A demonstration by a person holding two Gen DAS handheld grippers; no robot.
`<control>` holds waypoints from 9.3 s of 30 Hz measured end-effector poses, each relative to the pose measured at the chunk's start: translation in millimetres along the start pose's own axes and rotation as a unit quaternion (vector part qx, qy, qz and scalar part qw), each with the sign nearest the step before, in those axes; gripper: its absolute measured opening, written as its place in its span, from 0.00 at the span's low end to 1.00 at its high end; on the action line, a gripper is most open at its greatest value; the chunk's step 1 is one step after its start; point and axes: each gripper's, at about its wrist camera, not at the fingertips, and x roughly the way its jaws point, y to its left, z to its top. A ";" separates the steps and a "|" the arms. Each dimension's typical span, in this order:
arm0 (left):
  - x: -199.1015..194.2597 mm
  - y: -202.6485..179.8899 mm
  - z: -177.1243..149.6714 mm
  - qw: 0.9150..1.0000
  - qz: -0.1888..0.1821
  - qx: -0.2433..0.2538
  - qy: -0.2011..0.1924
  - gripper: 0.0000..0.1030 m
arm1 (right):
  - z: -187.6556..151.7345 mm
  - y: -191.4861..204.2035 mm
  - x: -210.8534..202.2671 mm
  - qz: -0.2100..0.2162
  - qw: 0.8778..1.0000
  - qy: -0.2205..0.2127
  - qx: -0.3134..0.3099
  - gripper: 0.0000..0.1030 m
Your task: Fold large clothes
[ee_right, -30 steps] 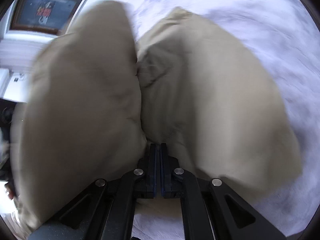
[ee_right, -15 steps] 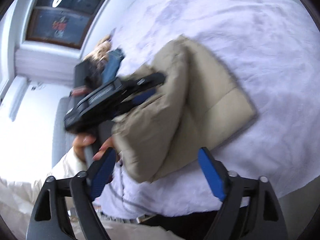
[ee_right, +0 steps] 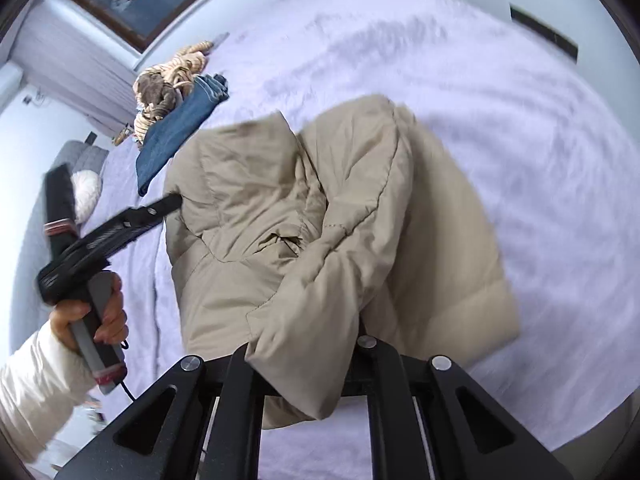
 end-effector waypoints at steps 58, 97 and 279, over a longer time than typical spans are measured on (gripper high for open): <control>71.5 -137.3 -11.7 0.990 0.085 0.108 -0.009 0.86 | -0.3 -92.5 36.4 0.027 0.985 0.152 -0.073 0.02; 47.9 -62.8 -20.7 0.992 0.096 -0.087 -0.006 0.97 | 128.7 -117.3 118.5 0.103 0.976 0.100 0.161 0.02; -31.8 160.1 1.5 0.986 0.149 -0.069 0.014 0.84 | 97.9 193.2 180.2 0.024 0.985 0.122 -0.116 0.16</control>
